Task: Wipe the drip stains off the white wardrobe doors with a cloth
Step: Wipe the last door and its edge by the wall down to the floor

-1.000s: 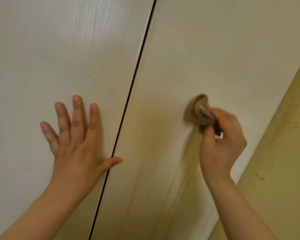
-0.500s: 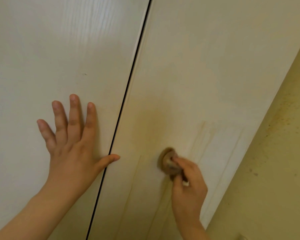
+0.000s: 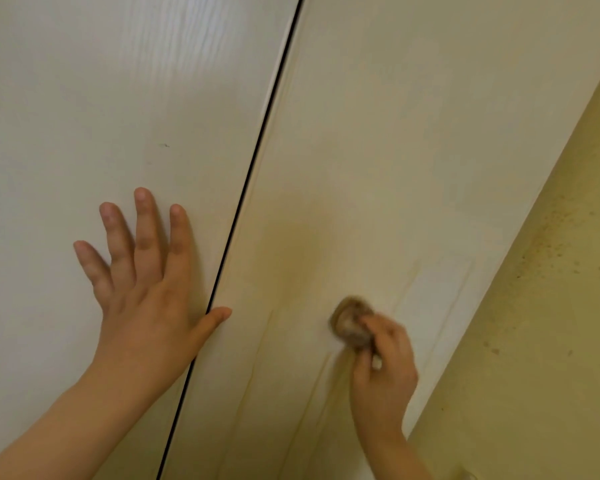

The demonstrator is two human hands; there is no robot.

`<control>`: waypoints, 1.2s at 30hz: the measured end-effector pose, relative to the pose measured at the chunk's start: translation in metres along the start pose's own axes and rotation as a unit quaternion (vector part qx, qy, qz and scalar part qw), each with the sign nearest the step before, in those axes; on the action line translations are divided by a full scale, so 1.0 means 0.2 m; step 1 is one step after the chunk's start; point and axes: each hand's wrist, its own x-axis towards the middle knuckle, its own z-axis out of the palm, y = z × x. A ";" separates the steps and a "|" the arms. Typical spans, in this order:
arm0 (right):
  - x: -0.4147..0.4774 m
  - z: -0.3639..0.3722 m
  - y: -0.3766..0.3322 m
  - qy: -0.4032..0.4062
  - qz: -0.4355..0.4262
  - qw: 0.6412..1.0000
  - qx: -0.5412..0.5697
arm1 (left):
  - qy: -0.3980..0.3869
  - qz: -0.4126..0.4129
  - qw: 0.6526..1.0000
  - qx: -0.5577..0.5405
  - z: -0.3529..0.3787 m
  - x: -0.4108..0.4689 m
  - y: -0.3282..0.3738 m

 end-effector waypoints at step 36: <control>0.53 -0.17 0.23 0.116 0.058 0.989 -0.068 | -0.021 0.001 1.000 0.002 0.04 -0.01 0.03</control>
